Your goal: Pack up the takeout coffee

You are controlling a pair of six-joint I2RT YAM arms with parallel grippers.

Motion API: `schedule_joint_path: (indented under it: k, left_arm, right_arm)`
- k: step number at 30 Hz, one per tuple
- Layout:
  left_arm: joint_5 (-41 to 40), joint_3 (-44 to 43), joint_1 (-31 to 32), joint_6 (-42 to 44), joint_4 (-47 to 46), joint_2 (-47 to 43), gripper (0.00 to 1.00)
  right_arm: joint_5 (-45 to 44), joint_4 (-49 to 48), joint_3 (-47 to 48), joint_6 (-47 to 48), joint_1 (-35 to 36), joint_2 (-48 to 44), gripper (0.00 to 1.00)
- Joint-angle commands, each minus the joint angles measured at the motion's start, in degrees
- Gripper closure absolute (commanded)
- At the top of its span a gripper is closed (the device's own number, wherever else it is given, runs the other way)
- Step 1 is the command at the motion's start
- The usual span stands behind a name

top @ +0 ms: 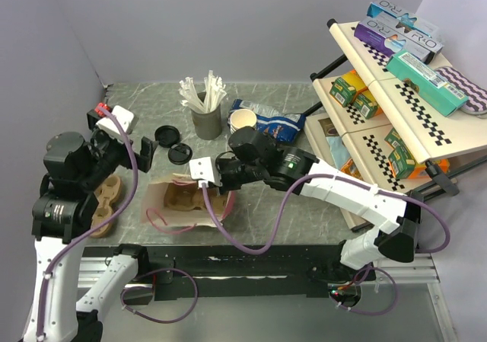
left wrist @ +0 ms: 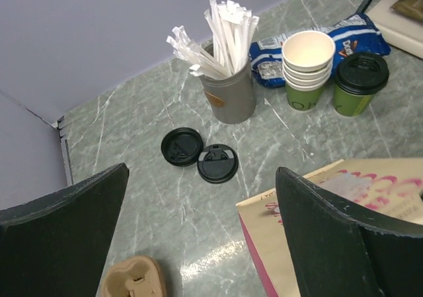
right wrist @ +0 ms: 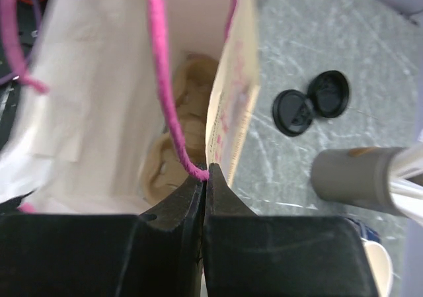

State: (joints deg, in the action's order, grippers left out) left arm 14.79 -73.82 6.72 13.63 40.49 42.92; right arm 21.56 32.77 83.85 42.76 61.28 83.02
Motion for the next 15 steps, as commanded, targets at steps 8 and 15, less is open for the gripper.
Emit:
schedule_joint_path:
  k: [8,15]
  left_arm:
    - [26.33,-6.52,-0.13,38.90,38.42,-15.05,0.04]
    - [38.64,-0.80,-0.13,37.62,38.26,-6.81,0.13]
  right_arm:
    - [-5.48,-4.04,2.36,1.10,0.25,-1.20,1.00]
    - [-6.97,-4.39,6.14,1.00,0.33,0.91,1.00]
